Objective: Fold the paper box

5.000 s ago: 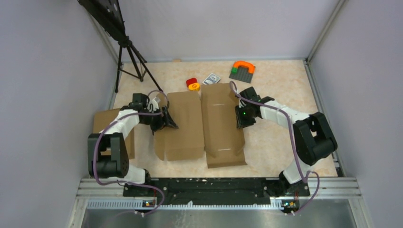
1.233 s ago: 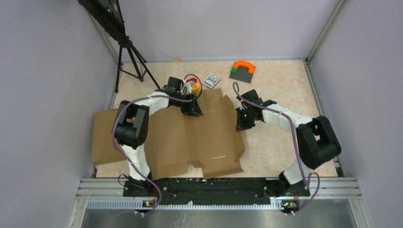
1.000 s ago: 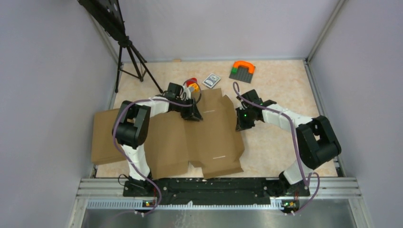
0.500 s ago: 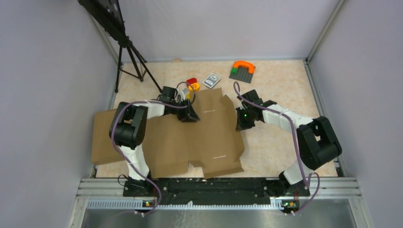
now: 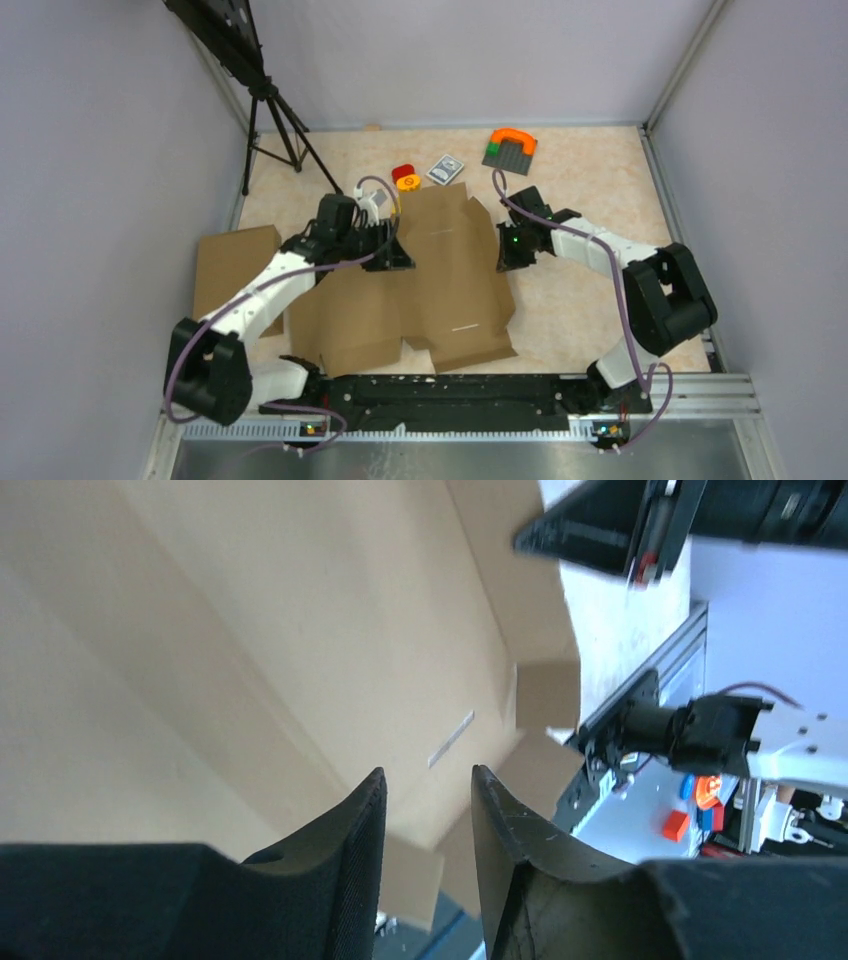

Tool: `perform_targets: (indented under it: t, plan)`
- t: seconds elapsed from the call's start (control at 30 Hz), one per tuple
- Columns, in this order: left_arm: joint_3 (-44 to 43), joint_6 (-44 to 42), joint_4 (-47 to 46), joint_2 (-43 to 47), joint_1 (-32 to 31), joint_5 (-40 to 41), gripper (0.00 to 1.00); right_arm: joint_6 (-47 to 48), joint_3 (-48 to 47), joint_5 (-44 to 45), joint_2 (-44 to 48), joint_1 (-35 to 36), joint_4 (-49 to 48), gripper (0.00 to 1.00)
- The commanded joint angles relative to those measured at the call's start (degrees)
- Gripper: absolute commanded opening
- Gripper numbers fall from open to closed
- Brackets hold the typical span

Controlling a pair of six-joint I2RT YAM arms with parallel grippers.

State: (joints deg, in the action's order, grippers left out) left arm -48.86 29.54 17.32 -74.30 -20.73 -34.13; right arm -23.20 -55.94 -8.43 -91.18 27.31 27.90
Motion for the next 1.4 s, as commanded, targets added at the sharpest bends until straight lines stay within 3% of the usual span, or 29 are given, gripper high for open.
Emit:
perform_targets:
  t: [0.0, 0.17, 0.43, 0.53, 0.8, 1.0, 1.17, 1.37]
  plan:
    - [4.89, 1.00, 12.79, 8.88, -2.30, 3.03, 0.36, 0.17, -2.36, 2.12, -0.51, -0.15, -1.04, 0.02]
    - [10.34, 5.42, 17.80, 16.16, -8.67, 3.86, 0.24, 0.36, -2.11, 1.68, -0.32, -0.15, -1.27, 0.02]
    - [14.44, 16.15, 10.95, 20.86, -25.09, 2.60, 0.11, 0.77, -1.93, 1.72, -0.01, -0.15, -0.66, 0.02]
    - [16.53, 18.05, 7.04, 19.72, -28.85, 0.88, 0.00, 1.06, -2.15, 1.83, -0.05, -0.09, -0.23, 0.03]
    - [14.84, 17.89, 4.93, 9.87, -34.19, 6.72, 0.00, 1.07, -1.52, 1.76, 0.45, -0.15, -0.29, 0.03]
    - [9.99, 15.35, 9.76, 4.48, -35.60, 18.55, 0.00, 0.70, -0.83, 1.31, 0.74, -0.11, -0.68, 0.03]
    - [7.51, 14.26, 8.77, 4.29, -36.82, 25.75, 0.00, 0.74, -0.75, 1.48, 0.90, -0.11, -0.44, 0.03]
    - [11.10, 14.31, 3.12, 6.42, -36.73, 32.67, 0.00, 0.50, -0.57, 0.82, 0.96, -0.13, -0.66, 0.03]
